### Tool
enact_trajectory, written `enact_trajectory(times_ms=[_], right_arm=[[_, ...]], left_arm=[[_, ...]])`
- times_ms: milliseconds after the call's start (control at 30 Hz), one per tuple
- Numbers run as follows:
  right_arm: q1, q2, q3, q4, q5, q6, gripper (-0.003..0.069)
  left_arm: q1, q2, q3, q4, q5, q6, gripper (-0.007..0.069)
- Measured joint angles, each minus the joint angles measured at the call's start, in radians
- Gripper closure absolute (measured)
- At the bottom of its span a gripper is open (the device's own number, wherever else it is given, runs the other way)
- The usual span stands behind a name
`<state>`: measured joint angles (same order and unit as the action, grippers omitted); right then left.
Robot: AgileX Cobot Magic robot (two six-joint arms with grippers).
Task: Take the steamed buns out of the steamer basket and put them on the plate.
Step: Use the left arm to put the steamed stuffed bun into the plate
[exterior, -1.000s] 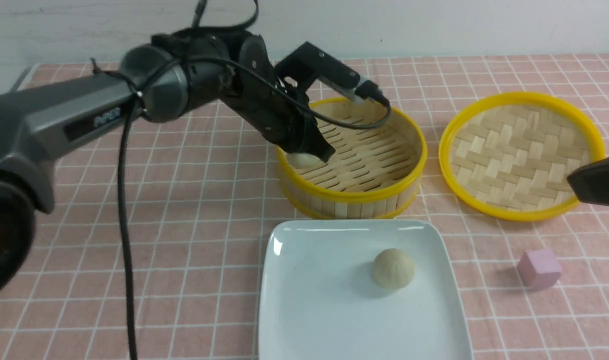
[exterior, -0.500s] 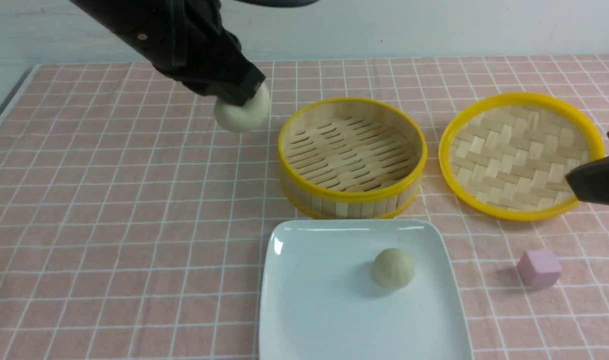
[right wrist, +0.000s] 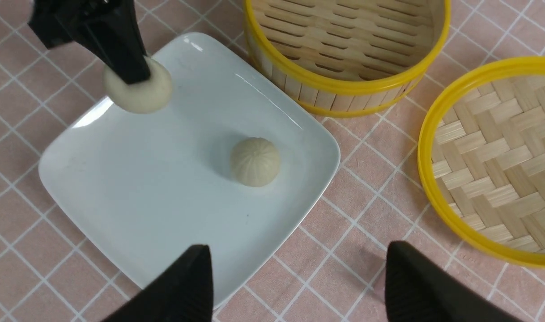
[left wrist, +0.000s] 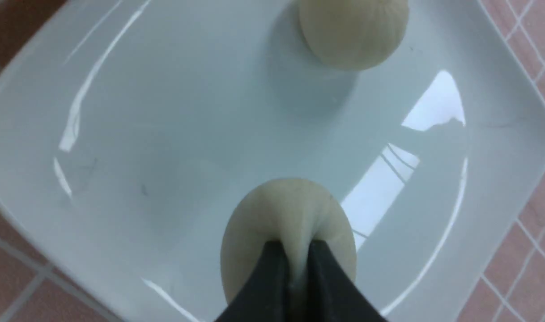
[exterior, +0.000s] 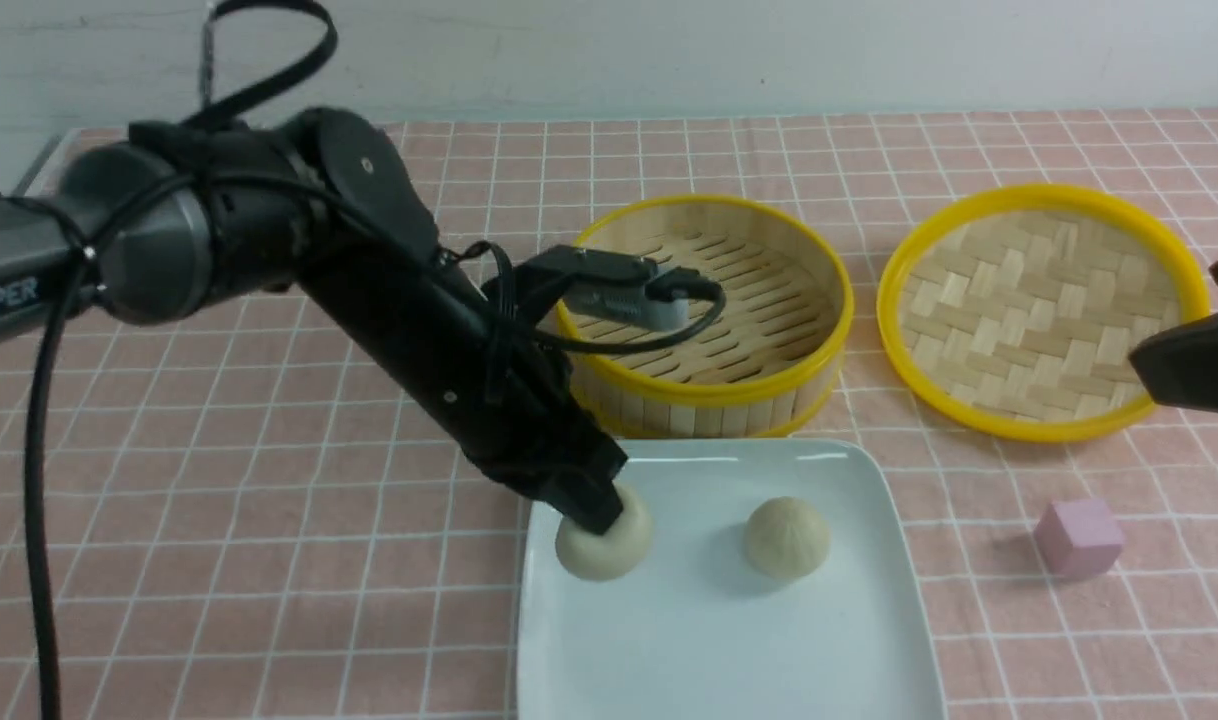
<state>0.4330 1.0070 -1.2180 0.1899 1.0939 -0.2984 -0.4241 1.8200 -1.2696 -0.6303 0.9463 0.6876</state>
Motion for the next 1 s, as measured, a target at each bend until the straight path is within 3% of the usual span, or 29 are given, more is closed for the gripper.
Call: enact_trajectory(times_ms=[300, 500, 600, 833, 1000], right_arm=[[0.000, 0.000, 0.000, 0.012, 0.001, -0.001, 0.0153], [0.000, 0.000, 0.000, 0.016, 0.001, -0.001, 0.0153], [0.000, 0.000, 0.000, 0.016, 0.001, -0.002, 0.0153], [0.000, 0.000, 0.000, 0.016, 0.001, -0.004, 0.0155], [0.000, 0.000, 0.000, 0.022, 0.000, -0.004, 0.0155]], left_arm=[[0.000, 0.064, 0.004, -0.025, -0.138, 0.066, 0.0587], [0.000, 0.079, 0.006, -0.026, -0.158, 0.073, 0.0544], [0.000, 0.079, 0.008, -0.026, -0.173, 0.078, 0.0476], [0.000, 0.079, 0.008, -0.023, -0.175, 0.080, 0.0172], [0.000, 0.056, 0.009, -0.026, -0.150, 0.079, 0.0106]])
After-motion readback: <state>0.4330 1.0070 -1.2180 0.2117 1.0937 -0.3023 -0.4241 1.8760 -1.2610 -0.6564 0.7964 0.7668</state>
